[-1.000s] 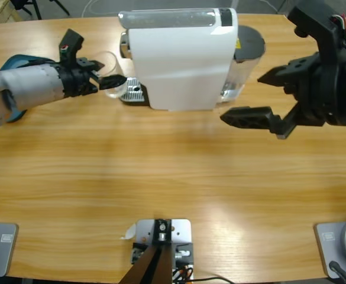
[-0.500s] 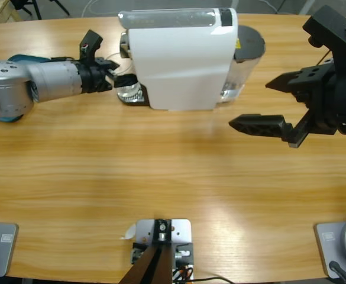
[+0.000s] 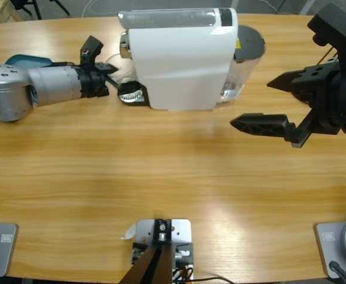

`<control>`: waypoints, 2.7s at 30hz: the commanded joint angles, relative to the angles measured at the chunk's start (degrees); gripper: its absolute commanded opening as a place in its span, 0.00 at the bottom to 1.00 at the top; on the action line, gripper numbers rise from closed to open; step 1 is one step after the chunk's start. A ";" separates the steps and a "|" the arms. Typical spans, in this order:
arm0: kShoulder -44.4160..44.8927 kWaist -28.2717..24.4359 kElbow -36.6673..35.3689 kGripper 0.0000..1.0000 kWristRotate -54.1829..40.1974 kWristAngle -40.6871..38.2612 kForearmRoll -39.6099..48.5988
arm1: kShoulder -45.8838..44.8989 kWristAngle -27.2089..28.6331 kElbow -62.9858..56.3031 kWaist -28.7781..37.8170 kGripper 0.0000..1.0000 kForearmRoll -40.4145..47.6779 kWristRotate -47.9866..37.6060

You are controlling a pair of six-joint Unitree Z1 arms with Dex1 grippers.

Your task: Pour coffee

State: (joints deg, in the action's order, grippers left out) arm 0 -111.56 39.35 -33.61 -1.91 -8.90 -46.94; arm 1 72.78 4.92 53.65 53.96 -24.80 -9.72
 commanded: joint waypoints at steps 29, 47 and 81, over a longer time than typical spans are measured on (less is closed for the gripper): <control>39.19 3.54 -12.36 1.00 0.80 14.49 64.57 | -3.94 -3.43 8.51 -11.91 0.05 -16.54 7.24; 45.90 3.56 -6.33 0.98 15.03 27.87 68.21 | 24.82 -2.90 44.95 -22.05 0.00 -36.09 11.16; 42.97 3.61 -4.80 0.98 15.18 27.80 65.04 | 45.74 -3.96 74.06 -17.22 0.00 -48.76 10.89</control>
State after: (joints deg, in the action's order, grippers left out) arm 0 -67.01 42.49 -40.43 12.99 19.11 18.81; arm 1 114.70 1.35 126.68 35.05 -71.71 1.27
